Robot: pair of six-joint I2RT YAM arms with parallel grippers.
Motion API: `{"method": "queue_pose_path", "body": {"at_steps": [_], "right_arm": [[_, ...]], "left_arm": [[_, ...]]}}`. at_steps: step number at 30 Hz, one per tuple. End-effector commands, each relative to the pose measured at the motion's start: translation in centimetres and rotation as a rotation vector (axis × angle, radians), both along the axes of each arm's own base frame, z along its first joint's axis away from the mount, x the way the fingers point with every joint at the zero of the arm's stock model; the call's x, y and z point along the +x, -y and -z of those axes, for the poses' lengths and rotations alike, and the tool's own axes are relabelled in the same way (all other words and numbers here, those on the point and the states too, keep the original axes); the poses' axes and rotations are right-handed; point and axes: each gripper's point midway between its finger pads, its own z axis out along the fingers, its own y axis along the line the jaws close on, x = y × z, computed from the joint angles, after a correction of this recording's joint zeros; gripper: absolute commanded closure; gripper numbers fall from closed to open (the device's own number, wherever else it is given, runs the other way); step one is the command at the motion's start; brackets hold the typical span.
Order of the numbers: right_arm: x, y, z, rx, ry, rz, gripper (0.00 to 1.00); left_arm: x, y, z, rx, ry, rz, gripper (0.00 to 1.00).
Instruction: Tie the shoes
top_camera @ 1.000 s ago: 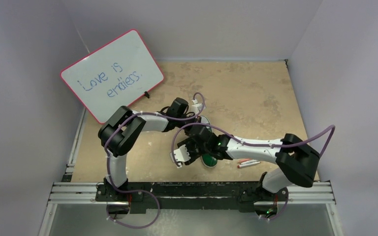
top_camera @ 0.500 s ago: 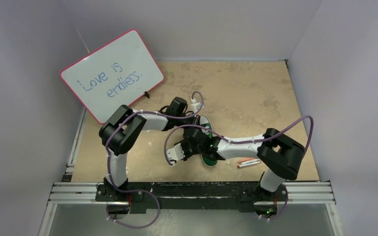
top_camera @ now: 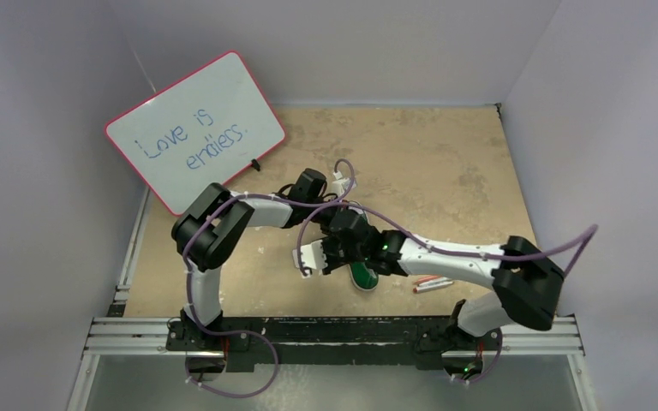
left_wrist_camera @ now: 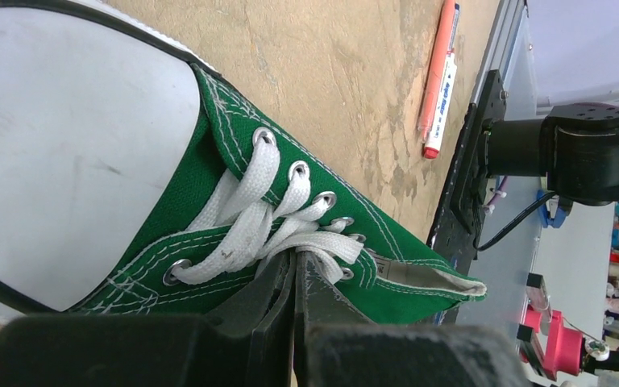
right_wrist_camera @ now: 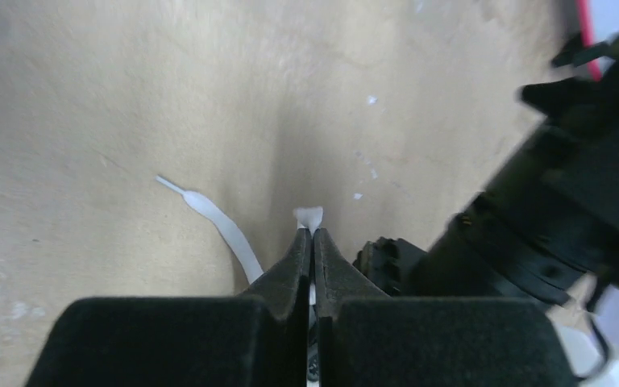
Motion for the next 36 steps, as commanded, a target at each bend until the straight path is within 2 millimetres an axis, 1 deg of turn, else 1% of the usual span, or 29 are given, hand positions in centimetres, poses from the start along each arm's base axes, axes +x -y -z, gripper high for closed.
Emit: {"method": "queue_pose_path", "body": {"at_steps": [1, 4, 7, 8, 10, 11, 13, 14, 15, 16, 19, 22, 24, 25, 26, 27, 29, 33, 36], "right_arm": [[-2.9, 0.1, -3.1, 0.114, -0.141, 0.003, 1.0], [-3.8, 1.1, -4.1, 0.134, -0.19, 0.044, 1.0], [-4.1, 2.9, -4.9, 0.148, -0.241, 0.162, 1.0], [-4.0, 3.4, -5.3, 0.168, -0.264, 0.226, 1.0], [-3.8, 4.9, -5.7, 0.195, -0.347, 0.424, 1.0], [-3.4, 5.8, -5.9, 0.206, -0.364, 0.532, 1.0], [-2.6, 8.0, -6.3, 0.24, -0.411, 0.8, 1.0], [-2.3, 9.5, -6.4, 0.252, -0.432, 0.963, 1.0], [-2.3, 10.9, -6.4, 0.251, -0.448, 1.091, 1.0], [-2.6, 11.9, -6.4, 0.243, -0.465, 1.182, 1.0], [-3.8, 14.8, -6.2, 0.224, -0.5, 1.403, 1.0], [-4.9, 18.4, -5.5, 0.192, -0.473, 1.66, 1.0], [-5.4, 20.1, -5.4, 0.141, -0.427, 1.76, 1.0], [-5.4, 20.5, -5.5, 0.127, -0.406, 1.786, 1.0], [-5.2, 20.5, -5.4, 0.117, -0.391, 1.777, 1.0], [-4.9, 19.5, -5.4, 0.104, -0.404, 1.702, 1.0], [-4.5, 16.4, -5.4, 0.081, -0.468, 1.474, 1.0], [-3.3, 13.1, -5.9, 0.152, -0.618, 1.252, 1.0], [-0.6, 14.2, -5.8, 0.202, -0.718, 1.305, 1.0]], "left_arm": [[2.1, 0.6, -2.3, -0.038, 0.099, -0.038, 1.0], [2.2, 0.5, -2.4, -0.036, 0.101, -0.046, 1.0], [2.1, 0.3, -2.4, -0.033, 0.102, -0.052, 1.0], [2.1, 0.2, -2.5, -0.034, 0.103, -0.055, 1.0], [2.1, 0.2, -2.7, -0.04, 0.107, -0.061, 1.0], [2.1, 0.2, -2.8, -0.043, 0.107, -0.06, 1.0], [2.1, 0.2, -2.9, -0.046, 0.11, -0.061, 1.0], [2.1, 0.3, -2.9, -0.047, 0.112, -0.061, 1.0], [2.1, 0.3, -3.0, -0.048, 0.11, -0.061, 1.0], [2.2, 0.3, -3.0, -0.047, 0.11, -0.063, 1.0], [2.2, 0.3, -3.0, -0.045, 0.11, -0.066, 1.0], [2.3, 0.2, -3.2, -0.042, 0.111, -0.068, 1.0], [2.2, 0.2, -3.4, -0.039, 0.108, -0.068, 1.0], [2.2, 0.2, -3.6, -0.038, 0.108, -0.069, 1.0], [2.2, 0.1, -3.8, -0.038, 0.11, -0.07, 1.0], [2.2, 0.1, -4.0, -0.039, 0.112, -0.071, 1.0], [2.1, 0.1, -4.4, -0.043, 0.114, -0.07, 1.0], [1.7, -0.1, -5.8, -0.061, 0.121, -0.069, 1.0], [1.3, -0.4, -6.6, -0.067, 0.128, -0.073, 1.0]]}}
